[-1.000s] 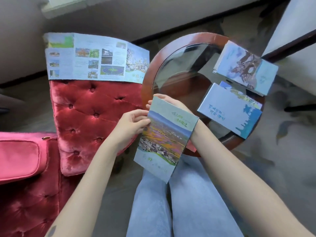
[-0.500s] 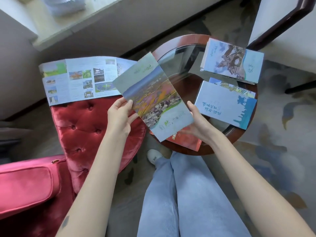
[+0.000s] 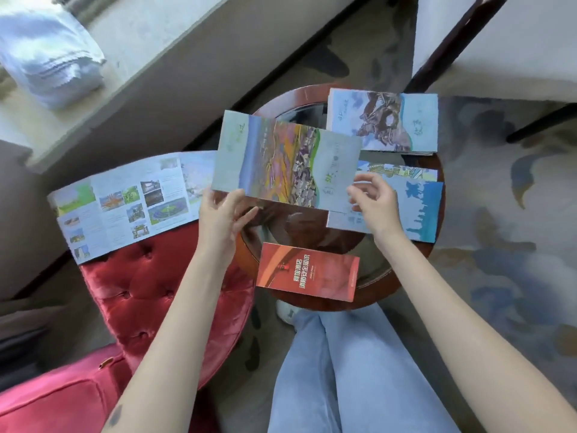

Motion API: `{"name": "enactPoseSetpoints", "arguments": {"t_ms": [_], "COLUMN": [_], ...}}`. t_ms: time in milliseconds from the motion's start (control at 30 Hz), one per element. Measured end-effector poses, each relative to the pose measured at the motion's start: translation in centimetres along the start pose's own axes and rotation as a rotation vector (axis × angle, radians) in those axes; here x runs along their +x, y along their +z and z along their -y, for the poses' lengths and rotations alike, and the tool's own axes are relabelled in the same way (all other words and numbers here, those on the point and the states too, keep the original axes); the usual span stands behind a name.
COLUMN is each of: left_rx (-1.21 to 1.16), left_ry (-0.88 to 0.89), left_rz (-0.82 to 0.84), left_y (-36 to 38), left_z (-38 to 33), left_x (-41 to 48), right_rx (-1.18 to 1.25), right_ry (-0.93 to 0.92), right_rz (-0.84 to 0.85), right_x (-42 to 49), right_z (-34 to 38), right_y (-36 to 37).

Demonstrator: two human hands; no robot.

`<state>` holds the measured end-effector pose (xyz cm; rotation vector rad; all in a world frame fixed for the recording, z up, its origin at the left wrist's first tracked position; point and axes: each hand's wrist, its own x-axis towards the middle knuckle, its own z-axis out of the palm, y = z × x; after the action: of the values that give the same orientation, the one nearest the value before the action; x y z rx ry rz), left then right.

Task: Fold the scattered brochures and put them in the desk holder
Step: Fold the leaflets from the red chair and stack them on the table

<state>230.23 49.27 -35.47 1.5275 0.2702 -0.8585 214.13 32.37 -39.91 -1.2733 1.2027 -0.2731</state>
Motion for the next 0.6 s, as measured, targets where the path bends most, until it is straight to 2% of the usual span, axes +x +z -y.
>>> {"name": "enactPoseSetpoints", "arguments": {"t_ms": [167,333,467,600], "left_rx": [0.131,0.498,0.895,1.028], "left_ry": [0.012,0.141,0.281,0.254], "left_rz": [0.019,0.057,0.069,0.033], "left_y": [5.7,12.4,16.1,17.3], "left_z": [-0.4,-0.1,2.0,3.9], "left_x": [4.5,10.1,13.4,15.2], "right_rx": [-0.058,-0.109,-0.217,-0.331], "right_ry": [-0.091,-0.109,-0.103,-0.055], "right_rz": [-0.152,-0.306,-0.380,-0.438], "right_x": [6.2,13.5,17.2,18.2], "right_z": [1.0,1.8,1.0,-0.6], "right_y": [-4.3,-8.0,-9.8,-10.1]}}
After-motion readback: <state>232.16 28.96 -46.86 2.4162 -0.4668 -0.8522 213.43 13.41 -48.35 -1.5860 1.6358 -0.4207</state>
